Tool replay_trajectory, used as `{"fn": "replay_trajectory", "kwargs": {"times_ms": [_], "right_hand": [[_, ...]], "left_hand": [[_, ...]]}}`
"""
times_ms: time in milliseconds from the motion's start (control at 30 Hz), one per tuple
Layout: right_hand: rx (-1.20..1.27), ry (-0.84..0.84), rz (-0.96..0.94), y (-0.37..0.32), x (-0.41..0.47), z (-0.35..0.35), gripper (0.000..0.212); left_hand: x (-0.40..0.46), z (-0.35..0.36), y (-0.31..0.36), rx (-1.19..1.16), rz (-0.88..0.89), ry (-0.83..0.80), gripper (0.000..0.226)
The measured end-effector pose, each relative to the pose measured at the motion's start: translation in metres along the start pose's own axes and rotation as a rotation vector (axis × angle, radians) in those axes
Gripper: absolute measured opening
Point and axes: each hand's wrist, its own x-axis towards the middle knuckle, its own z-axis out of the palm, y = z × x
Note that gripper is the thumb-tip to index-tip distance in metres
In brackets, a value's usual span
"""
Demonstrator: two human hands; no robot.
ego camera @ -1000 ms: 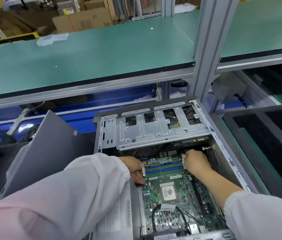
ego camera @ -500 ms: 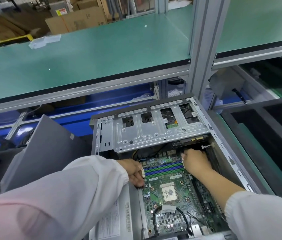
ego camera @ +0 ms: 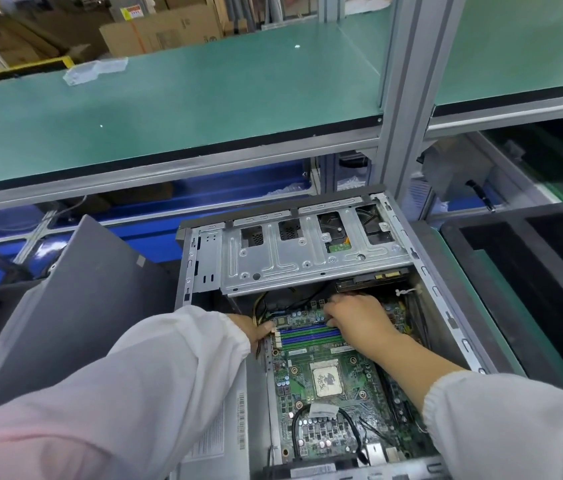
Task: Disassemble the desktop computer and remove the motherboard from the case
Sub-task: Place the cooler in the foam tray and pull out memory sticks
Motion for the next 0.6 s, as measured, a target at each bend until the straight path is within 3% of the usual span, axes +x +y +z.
{"fn": "replay_trajectory", "kwargs": {"times_ms": [100, 233, 333, 400, 467, 533, 600], "right_hand": [[0.050, 0.059, 0.011, -0.002, -0.004, -0.005, 0.027], [-0.026, 0.056, -0.038, -0.011, -0.013, -0.015, 0.050], [-0.072, 0.017, -0.084, -0.023, -0.032, -0.031, 0.046], [0.077, -0.012, -0.033, -0.023, -0.049, -0.053, 0.022], [0.358, -0.037, 0.051, -0.010, -0.072, -0.083, 0.005], [0.608, -0.033, 0.106, 0.006, -0.099, -0.113, 0.012], [0.791, -0.023, 0.148, 0.023, -0.129, -0.139, 0.015]], "left_hand": [[-0.011, -0.010, 0.004, -0.091, -0.005, 0.058, 0.058], [-0.044, -0.017, 0.013, 0.059, 0.083, 0.078, 0.052], [-0.071, -0.018, 0.013, 0.063, 0.197, 0.225, 0.020], [-0.095, -0.018, 0.016, -0.072, 0.301, 0.318, 0.017], [-0.118, -0.018, 0.029, -0.365, 0.416, 0.376, 0.020], [-0.140, -0.021, 0.050, -0.592, 0.518, 0.513, 0.012], [-0.152, -0.024, 0.074, -0.651, 0.573, 0.729, 0.009]]}}
